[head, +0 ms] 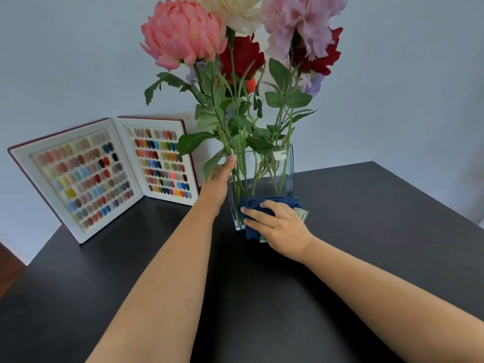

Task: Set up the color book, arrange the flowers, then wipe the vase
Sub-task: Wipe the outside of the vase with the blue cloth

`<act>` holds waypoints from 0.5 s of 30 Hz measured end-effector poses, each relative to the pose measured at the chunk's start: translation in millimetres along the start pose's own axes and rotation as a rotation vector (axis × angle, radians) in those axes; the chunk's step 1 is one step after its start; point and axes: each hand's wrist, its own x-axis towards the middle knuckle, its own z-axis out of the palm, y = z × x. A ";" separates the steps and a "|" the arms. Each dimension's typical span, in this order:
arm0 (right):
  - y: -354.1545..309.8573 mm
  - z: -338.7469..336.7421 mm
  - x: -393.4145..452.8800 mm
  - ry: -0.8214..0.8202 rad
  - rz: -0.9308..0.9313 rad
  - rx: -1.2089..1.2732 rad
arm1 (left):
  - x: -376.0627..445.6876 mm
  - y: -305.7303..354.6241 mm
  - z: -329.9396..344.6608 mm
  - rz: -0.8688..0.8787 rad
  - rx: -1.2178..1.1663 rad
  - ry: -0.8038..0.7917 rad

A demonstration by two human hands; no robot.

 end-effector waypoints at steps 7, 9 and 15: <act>5.8 -17.7 -1.6 -0.144 -0.017 0.096 | 1.4 4.5 -2.3 -0.065 -0.025 -0.034; 7.7 -22.3 -1.2 -0.167 0.011 0.141 | 2.4 5.2 -3.0 -0.064 -0.035 -0.035; 17.5 -32.9 -10.5 -0.288 0.169 0.186 | 6.2 4.8 -5.7 -0.040 -0.047 -0.072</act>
